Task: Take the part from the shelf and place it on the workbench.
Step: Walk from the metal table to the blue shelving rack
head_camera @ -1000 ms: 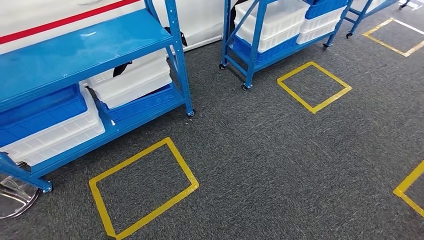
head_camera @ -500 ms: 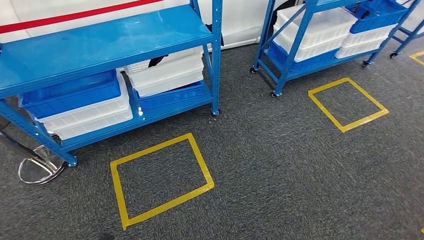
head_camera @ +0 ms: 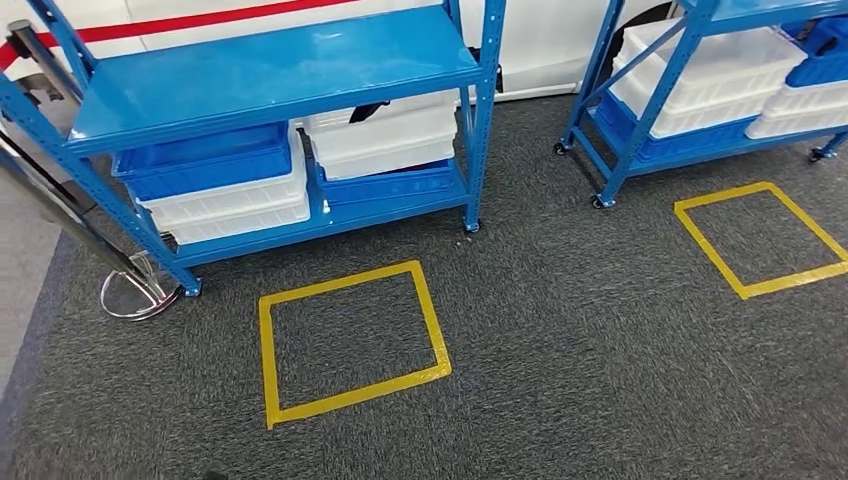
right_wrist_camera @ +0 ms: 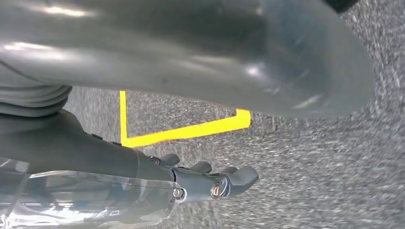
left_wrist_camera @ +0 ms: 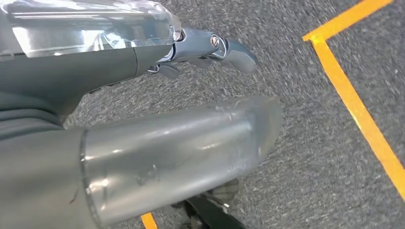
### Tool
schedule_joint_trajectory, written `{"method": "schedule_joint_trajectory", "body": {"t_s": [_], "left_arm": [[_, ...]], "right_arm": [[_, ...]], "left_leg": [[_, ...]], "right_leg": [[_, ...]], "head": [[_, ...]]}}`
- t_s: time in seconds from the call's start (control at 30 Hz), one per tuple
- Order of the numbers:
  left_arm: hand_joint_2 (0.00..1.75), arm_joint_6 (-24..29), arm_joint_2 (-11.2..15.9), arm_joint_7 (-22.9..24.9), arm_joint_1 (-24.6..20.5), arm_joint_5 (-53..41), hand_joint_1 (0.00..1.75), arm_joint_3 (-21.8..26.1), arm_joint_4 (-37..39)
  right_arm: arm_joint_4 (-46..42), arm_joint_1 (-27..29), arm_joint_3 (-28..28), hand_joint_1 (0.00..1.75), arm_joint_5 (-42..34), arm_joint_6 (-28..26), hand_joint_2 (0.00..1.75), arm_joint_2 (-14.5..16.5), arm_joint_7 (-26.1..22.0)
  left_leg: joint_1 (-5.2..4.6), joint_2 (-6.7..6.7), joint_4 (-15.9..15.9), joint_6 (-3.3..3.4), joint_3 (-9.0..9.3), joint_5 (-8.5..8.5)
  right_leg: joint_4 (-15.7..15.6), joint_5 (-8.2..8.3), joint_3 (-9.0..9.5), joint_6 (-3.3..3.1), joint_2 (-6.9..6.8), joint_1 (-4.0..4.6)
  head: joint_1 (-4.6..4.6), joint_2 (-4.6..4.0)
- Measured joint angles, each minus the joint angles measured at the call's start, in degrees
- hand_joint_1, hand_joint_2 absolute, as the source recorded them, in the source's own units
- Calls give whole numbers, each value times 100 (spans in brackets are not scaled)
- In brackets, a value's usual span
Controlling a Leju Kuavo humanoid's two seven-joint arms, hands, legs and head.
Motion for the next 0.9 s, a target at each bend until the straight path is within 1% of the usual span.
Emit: {"method": "schedule_joint_trajectory", "body": {"t_s": [0.03, 0.07, 0.1, 0.13, 0.17, 0.2, 0.23, 0.27, 0.3, 0.33, 0.37, 0.4, 0.43, 0.47, 0.5, 0.53, 0.57, 0.6, 0.63, 0.67, 0.7, 0.73, 0.77, 0.8, 0.83, 0.87, 0.9], "left_arm": [[0, 0, 2, -5, -13, -2, 0, 0, 0], [0, 0, 3, -14, -24, -4, 0, -1, 0], [0, 1, 3, -21, -27, -8, 0, 0, 0], [0, 2, 4, -29, -22, -12, 0, 1, 0], [0, 4, 4, -35, -8, -16, 0, 3, 1], [0, 5, 3, -38, 6, -19, 0, 6, 3], [0, 5, 2, -41, 8, -20, 0, 8, 6], [0, 4, 1, -43, -2, -21, 0, 10, 9], [0, 2, -1, -45, -19, -21, 0, 11, 13], [0, 1, -1, -46, -36, -21, 0, 13, 15], [0, -1, -1, -47, -41, -21, 0, 15, 16], [0, -2, -1, -47, -35, -21, 0, 17, 18], [0, -2, -2, -47, -24, -21, 0, 19, 20], [0, -3, -3, -47, -14, -20, 0, 20, 21], [0, -4, -4, -50, -8, -19, 0, 21, 22], [0, -6, -6, -54, -14, -17, 0, 22, 22], [0, -9, -7, -61, -22, -13, 0, 23, 22], [0, -13, -8, -68, -27, -9, 0, 25, 22], [0, -16, -8, -72, -25, -7, 0, 28, 22], [0, -20, -7, -76, -14, -4, 0, 31, 22], [0, -25, -8, -78, 2, -4, 0, 34, 22], [0, -32, -9, -83, 11, -4, 0, 37, 23], [0, -39, -10, -87, 6, -3, 0, 39, 23], [0, -48, -12, -95, -5, -2, 0, 40, 24], [0, -57, -13, -103, -21, -2, 0, 40, 24], [0, -66, -14, -111, -27, -2, 0, 41, 24], [0, -80, -15, -122, -20, -2, 0, 41, 24]], "right_arm": [[1, -2, 0, 0, 0, 3, 0, 1, 6], [3, -4, -1, 0, 1, 6, 0, 1, 15], [4, -8, -1, 0, 3, 7, 0, 1, 25], [6, -22, -2, 0, 5, 7, 0, 1, 34], [7, -35, -3, 0, 9, 7, 0, 1, 48], [7, -47, -4, 0, 12, 7, 0, -3, 56], [7, -53, -5, 0, 14, 7, 0, -7, 61], [7, -48, -7, 0, 15, 8, 0, -11, 67], [9, -39, -8, 0, 16, 8, 0, -14, 71], [13, -28, -9, 0, 19, 9, 0, -14, 74], [17, -19, -10, 0, 21, 9, 0, -14, 77], [21, -11, -11, 0, 24, 9, 0, -15, 79], [23, -6, -11, 0, 26, 9, 0, -16, 80], [24, -4, -11, 0, 27, 9, 0, -19, 80], [24, 1, -11, 0, 27, 10, 0, -22, 82], [24, 4, -13, 0, 28, 10, 0, -25, 84], [24, 5, -14, 0, 30, 11, 0, -27, 87], [24, 6, -15, 0, 32, 11, 0, -27, 91], [24, -2, -16, 0, 36, 11, 0, -27, 94], [24, -9, -15, 0, 39, 13, 0, -25, 97], [25, -13, -15, 0, 42, 17, 0, -22, 102], [25, -13, -16, 0, 43, 21, 0, -20, 108], [25, -5, -17, 0, 44, 25, 0, -17, 115], [25, 6, -22, 0, 44, 30, 0, -16, 125], [24, 17, -29, 0, 44, 34, 0, -17, 134], [24, 23, -37, 0, 44, 41, 0, -19, 148], [24, 23, -45, 0, 44, 50, 0, -20, 162]], "left_leg": [[-27, 124, -346, 40, 172, 114], [-53, 220, -563, 84, 272, 168], [-77, 253, -648, 120, 293, 169], [-90, 188, -660, 151, 276, 182], [-77, 120, -679, 184, 286, 202], [-63, 57, -706, 215, 297, 225], [-46, -5, -733, 247, 307, 250], [-30, -65, -754, 280, 314, 277], [-29, -126, -758, 300, 297, 291], [-30, -197, -755, 315, 280, 301], [-30, -274, -751, 326, 270, 308], [-29, -354, -745, 327, 265, 310], [-26, -440, -735, 322, 265, 309], [-21, -524, -721, 309, 267, 306], [-13, -600, -702, 288, 260, 300], [-16, -673, -668, 254, 239, 288], [-15, -741, -644, 212, 210, 284], [-13, -803, -630, 169, 178, 286], [-10, -868, -631, 121, 151, 295], [3, -924, -645, 78, 137, 307], [9, -884, -625, 48, 122, 293], [8, -769, -528, 23, 74, 226], [4, -610, -313, 7, -23, 92], [1, -429, 17, -4, -175, -95], [-1, -319, 410, -17, -361, -295], [2, -268, 752, -27, -518, -435], [3, -243, 937, -31, -597, -476]], "right_leg": [[8, -16, 15, 22, -67, 14], [12, -27, 27, 48, -129, 26], [14, -36, 37, 77, -187, 35], [13, -41, 47, 108, -245, 41], [10, -51, 62, 145, -269, 37], [44, -92, 65, 187, -186, 27], [161, -185, 23, 224, -35, 17], [385, -331, -74, 259, 154, 2], [706, -508, -226, 280, 334, -13], [1065, -672, -405, 292, 424, -23], [1350, -760, -552, 299, 460, -33], [1475, -741, -625, 305, 477, -44], [1393, -611, -602, 306, 491, -57], [1120, -401, -489, 304, 530, -74], [758, -196, -338, 299, 642, -96], [429, -59, -205, 293, 783, -112], [214, 9, -123, 286, 896, -119], [117, 12, -91, 275, 968, -114], [101, 0, -86, 253, 949, -97], [94, 10, -82, 220, 878, -97], [72, 21, -70, 181, 809, -99], [49, 33, -60, 137, 735, -104], [28, 41, -54, 100, 654, -110], [23, 37, -51, 73, 569, -96], [24, 30, -54, 53, 483, -80], [26, 22, -54, 41, 396, -63], [27, 14, -51, 36, 331, -49]], "head": [[0, 0], [4, 0], [6, 0], [9, 0], [12, 0], [16, 0], [24, 0], [32, 0], [39, 0], [43, 0], [44, 0], [44, 0], [44, 0], [45, 0], [47, 0], [48, 0], [50, 0], [51, 0], [53, 0], [55, 0], [54, 0], [37, 0], [16, 0], [-4, 0], [-22, -1], [-26, 0], [-25, 0]]}}
